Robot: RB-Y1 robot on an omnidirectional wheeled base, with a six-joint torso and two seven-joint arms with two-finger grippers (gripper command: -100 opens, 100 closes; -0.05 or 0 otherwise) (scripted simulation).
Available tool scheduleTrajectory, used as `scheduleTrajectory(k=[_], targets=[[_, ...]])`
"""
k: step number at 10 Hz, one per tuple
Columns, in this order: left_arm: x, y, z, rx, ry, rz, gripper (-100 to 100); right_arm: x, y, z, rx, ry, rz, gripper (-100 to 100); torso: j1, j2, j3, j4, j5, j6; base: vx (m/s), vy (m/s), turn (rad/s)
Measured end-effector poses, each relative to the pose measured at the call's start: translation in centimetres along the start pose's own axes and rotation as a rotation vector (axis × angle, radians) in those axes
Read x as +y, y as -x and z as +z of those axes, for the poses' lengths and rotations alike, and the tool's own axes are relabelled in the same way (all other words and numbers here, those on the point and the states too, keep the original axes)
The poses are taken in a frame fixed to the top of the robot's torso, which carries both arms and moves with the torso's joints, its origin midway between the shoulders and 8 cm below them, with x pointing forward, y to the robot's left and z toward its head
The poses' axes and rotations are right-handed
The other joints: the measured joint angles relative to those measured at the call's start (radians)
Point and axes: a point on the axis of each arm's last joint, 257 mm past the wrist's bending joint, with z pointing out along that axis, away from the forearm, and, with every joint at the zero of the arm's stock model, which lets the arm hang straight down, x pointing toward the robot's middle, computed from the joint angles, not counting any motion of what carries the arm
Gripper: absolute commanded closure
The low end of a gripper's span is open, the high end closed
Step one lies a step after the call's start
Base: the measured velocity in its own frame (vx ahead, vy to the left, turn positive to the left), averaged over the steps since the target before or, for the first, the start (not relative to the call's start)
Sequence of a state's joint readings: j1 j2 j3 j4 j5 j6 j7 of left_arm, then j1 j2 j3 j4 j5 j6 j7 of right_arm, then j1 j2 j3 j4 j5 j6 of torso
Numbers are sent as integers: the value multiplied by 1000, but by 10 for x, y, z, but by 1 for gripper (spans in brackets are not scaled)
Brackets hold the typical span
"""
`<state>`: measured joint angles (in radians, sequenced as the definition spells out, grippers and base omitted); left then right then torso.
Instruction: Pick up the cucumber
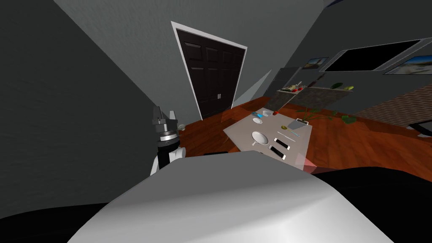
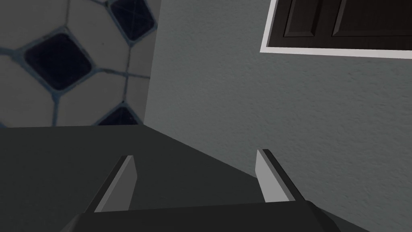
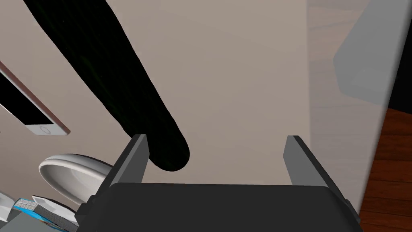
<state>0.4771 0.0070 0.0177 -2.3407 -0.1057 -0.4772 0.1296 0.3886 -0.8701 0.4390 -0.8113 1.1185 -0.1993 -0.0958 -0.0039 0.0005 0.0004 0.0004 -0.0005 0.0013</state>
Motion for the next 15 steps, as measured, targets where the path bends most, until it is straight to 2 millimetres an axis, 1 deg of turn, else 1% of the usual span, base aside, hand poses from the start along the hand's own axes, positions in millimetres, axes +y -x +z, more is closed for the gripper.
scheduleTrajectory(k=[1,3,5,7,10,11,12,13,15], targets=[[0,0,0,0,0,0,0,-5,-6,1,15,-11,-6,-100,0,0,0,0,0,1,-3,-51,149],[0,0,0,0,0,0,0,-17,-28,4,71,-41,-34,-100,-2,-1,-1,0,-1,0,3,-74,143],[0,0,0,0,0,0,0,-26,-41,-2,104,-59,-62,-100,-1,1,0,0,0,0,-25,-72,148],[0,0,0,0,0,0,0,-31,-57,-2,147,-73,-86,-100,-2,1,1,0,-1,0,-24,-77,131],[0,0,0,0,0,0,0,-26,-73,2,193,-77,-102,-100,0,1,0,0,0,1,-22,-44,59],[0,0,0,0,0,0,0,-25,-75,1,199,-71,-119,-100,2,1,0,0,0,1,-7,-5,-1],[0,0,0,0,0,0,0,-25,-75,1,200,-72,-116,0,3,0,0,0,0,1,0,0,0],[0,0,0,0,0,0,0,-25,-75,1,200,-72,-116,-100,3,0,0,0,0,1,-39,-20,162],[0,0,0,0,0,0,0,-18,-78,5,207,-76,-87,-100,1,3,2,1,0,1,-86,-48,203]])
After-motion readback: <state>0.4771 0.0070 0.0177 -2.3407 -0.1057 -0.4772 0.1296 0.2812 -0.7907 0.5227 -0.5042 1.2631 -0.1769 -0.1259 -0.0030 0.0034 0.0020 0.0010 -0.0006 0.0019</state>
